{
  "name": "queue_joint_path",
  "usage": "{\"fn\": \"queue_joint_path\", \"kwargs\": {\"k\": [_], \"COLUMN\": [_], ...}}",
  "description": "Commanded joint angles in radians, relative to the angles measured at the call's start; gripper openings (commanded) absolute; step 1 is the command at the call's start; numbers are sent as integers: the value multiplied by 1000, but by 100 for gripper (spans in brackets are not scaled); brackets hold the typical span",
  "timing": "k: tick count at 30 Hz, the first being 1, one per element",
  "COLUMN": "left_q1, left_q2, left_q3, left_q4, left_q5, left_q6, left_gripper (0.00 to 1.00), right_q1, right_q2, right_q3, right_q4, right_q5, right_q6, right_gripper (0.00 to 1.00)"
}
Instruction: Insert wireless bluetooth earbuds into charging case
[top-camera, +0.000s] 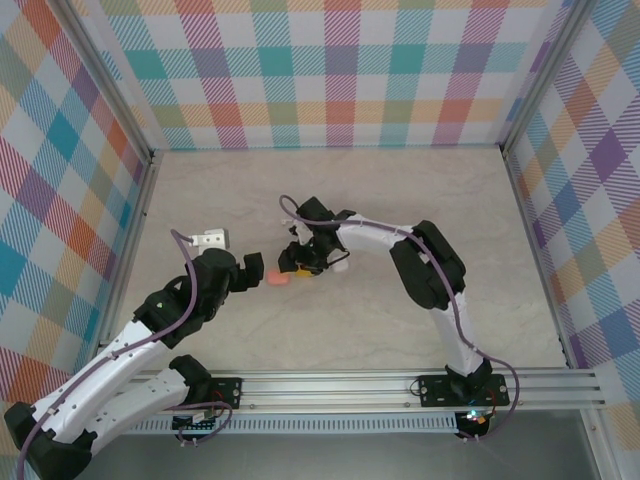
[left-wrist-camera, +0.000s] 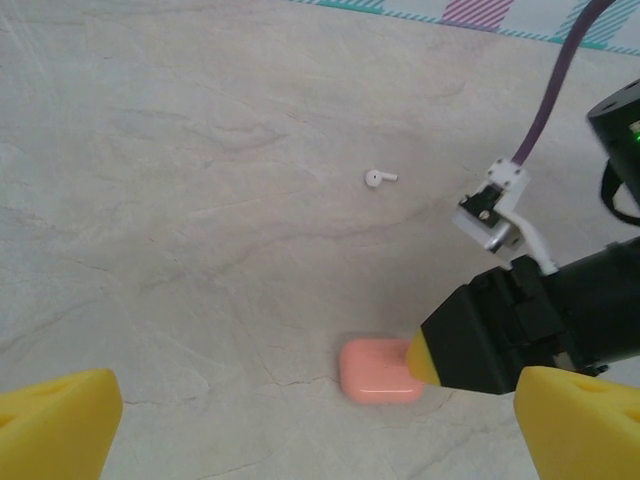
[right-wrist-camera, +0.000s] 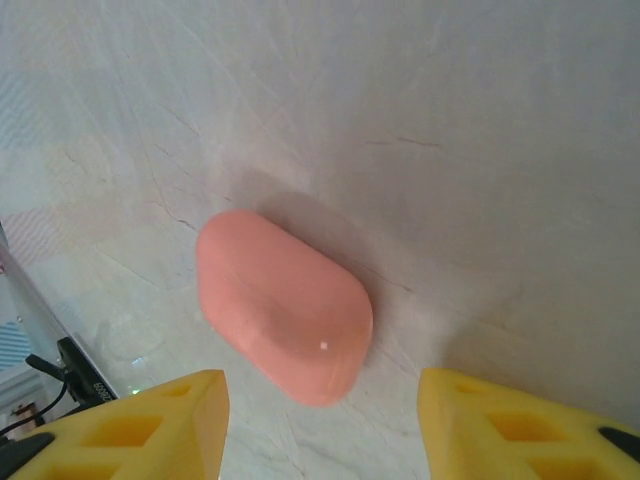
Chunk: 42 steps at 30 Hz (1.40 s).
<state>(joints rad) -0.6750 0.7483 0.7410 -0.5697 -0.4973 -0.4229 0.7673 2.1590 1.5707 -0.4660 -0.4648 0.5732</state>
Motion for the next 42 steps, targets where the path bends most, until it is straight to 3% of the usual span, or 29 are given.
{"fn": "queue_joint_path", "kwargs": {"k": [1,9,15,19,31,42], "left_q1": [15,48,60,64,66,68], "left_q2": [6,108,179,203,134,87], "left_q3": [-3,68,91,108,18,1], "left_q4": [28,28,26,2,19,0], "left_q5": [21,246,316,335,338,316], "left_q6": [19,68,62,40,-1,-8], "left_gripper": [100,100,100,100,100,100], "right_q1": [1,-47,-168,-195,-184,-119], "right_q2": [-123,-309,-335,-308,-139,-48], "right_q3": [3,-152,-228,-271,-188,-78], "right_q4": [-71,-127,-176,-109,-37,-90], "right_q5": [93,352,371,392,235,194], "right_q6": [-52,-134,-129,-159,-127,-233], "right_gripper": [54,55,56,61,55,56]}}
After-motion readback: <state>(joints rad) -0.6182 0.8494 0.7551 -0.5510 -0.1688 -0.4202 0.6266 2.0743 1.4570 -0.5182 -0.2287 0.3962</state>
